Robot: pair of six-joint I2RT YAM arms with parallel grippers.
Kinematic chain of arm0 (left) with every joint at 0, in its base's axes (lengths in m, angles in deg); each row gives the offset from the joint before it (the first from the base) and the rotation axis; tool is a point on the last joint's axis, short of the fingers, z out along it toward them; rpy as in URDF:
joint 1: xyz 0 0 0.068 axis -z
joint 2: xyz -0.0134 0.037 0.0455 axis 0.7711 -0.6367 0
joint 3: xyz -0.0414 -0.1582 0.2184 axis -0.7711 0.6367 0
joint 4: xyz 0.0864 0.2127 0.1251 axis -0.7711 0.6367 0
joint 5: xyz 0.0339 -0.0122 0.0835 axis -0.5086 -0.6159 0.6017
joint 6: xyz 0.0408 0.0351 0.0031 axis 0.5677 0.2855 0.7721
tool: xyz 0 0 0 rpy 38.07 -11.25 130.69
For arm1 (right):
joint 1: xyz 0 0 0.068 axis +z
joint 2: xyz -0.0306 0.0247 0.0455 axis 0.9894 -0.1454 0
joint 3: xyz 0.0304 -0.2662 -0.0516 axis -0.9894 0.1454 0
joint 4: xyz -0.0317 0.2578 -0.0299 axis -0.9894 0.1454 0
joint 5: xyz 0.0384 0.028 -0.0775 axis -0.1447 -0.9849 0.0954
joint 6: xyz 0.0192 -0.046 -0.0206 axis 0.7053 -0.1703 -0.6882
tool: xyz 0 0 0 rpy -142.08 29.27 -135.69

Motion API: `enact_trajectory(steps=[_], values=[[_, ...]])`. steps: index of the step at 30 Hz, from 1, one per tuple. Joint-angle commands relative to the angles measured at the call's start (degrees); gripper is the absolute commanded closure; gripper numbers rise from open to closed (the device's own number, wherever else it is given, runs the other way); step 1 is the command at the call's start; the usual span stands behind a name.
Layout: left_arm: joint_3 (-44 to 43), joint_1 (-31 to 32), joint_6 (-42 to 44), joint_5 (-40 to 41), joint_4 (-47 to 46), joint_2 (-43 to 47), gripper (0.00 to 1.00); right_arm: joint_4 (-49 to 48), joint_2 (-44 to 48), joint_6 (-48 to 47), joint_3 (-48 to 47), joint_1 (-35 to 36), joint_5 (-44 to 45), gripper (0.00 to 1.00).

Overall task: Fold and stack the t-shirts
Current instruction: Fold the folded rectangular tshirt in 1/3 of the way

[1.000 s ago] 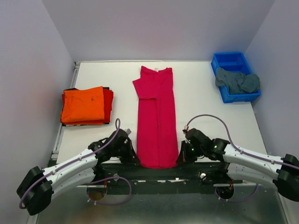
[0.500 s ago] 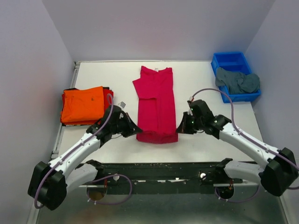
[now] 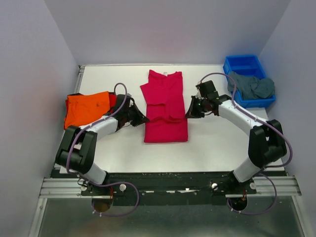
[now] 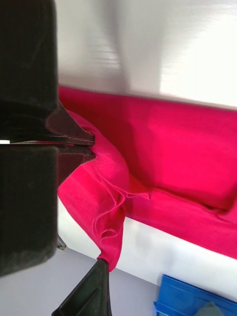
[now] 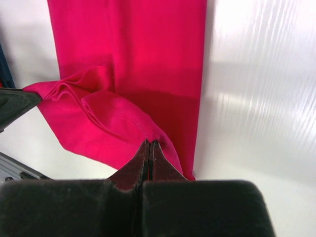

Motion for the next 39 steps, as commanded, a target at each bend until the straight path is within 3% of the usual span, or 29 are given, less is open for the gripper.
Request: enact_trajectory(steps=[1, 12, 22, 23, 24, 25, 26, 27, 34, 39], values=[[-6.4, -1.0, 1.8, -1.5, -3.9, -5.0, 1.00, -0.3, -4.6, -2.5, -6.1, -1.9, -2.5, 0.99], [-12.3, -3.7, -0.3, -4.8, -8.1, -13.3, 1.00, 2.5, -14.2, -3.6, -17.2, -4.0, -2.0, 0.99], [-18.5, -4.3, 1.6, -2.4, -7.1, -17.4, 1.00, 3.7, -20.7, -3.2, -24.5, -5.7, -2.6, 0.99], [-18.6, -4.4, 1.6, -2.4, -8.2, -17.9, 0.96, 3.7, -21.7, -2.9, -25.4, -5.8, -2.3, 0.99], [-18.2, -4.6, 1.6, -2.5, -9.6, -18.2, 0.70, 3.9, -22.9, -2.5, -27.0, -6.0, -1.9, 0.89], [-17.8, -4.7, 1.3, -2.6, -11.6, -18.4, 0.41, 4.6, -24.0, -1.9, -28.2, -6.1, -0.2, 0.64], [-17.1, -4.7, 1.0, -2.6, -13.4, -18.5, 0.28, 4.8, -24.2, -1.6, -28.6, -6.1, 1.1, 0.43], [-16.7, -4.7, 1.3, -2.2, -14.2, -18.1, 0.18, 4.1, -23.6, -1.7, -28.3, -6.1, 1.1, 0.37], [-13.0, -3.9, 8.5, 3.2, -7.2, -10.4, 0.14, -2.9, -11.7, -2.9, -12.9, -6.0, -0.6, 0.35], [-9.0, -0.3, 13.7, 6.7, -0.4, -5.8, 0.20, -7.6, -5.0, -4.2, 0.4, -3.8, -4.1, 0.40]])
